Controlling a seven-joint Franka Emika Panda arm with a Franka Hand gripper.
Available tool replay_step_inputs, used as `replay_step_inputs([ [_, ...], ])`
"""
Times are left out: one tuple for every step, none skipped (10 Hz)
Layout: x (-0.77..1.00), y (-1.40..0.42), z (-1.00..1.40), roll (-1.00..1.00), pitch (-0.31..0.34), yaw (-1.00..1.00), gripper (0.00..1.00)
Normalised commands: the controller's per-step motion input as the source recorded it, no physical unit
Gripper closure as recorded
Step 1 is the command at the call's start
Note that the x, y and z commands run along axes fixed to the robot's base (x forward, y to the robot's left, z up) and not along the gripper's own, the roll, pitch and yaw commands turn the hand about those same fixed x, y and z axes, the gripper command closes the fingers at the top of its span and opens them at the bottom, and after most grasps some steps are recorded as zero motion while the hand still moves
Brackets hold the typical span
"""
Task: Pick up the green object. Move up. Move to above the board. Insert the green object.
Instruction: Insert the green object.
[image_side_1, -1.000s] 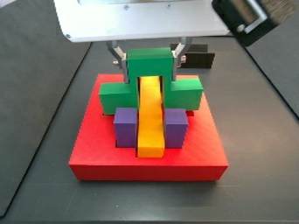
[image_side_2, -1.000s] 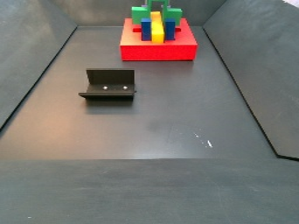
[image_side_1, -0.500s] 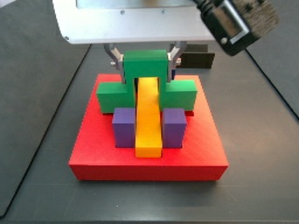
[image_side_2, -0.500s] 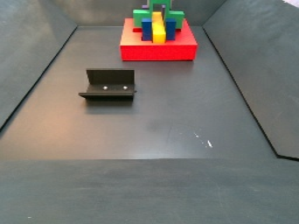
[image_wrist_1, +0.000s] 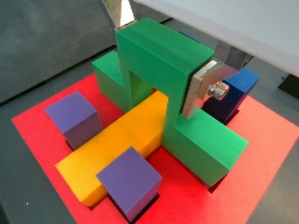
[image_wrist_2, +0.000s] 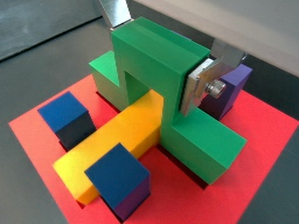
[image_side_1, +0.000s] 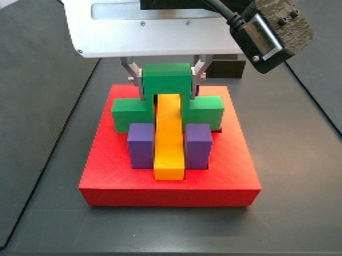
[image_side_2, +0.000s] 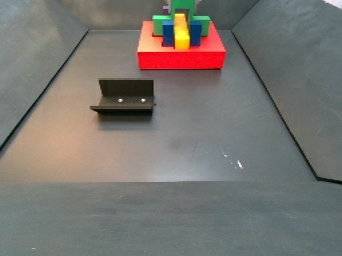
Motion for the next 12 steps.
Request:
replay_step_inputs([
  [0.3,-0.29,-0.06,0.23,0.014,-0.16,1.0],
  [0.4,-0.3,-0.04,0.28,0.047,-0.26,1.0],
  [0.32,-0.17,-0.03,0.33,0.066,-0.18,1.0],
  [0.18,0.0,-0.03,0.28,0.071,-0.04,1.0],
  [0.03,0.08,-0.01,0.18,0.059,0.0,1.0],
  [0.0,0.24,0.0,0.07,0.063,0.0,1.0],
  [0.03,0.23,0.0,0.01,0.06,0.0,1.0],
  [0.06,0.13,0.0,0.01,0.053,0.0,1.0],
  [0.02,0.0,0.0,0.0,0.021,0.0,1.0],
  [0.0,0.0,-0.14,-0.02,0.0,0.0,1.0],
  [0.0,0.0,-0.23,-0.07,0.0,0.0,1.0],
  [0.0,0.0,-0.28,-0.05,0.0,0.0,1.0],
])
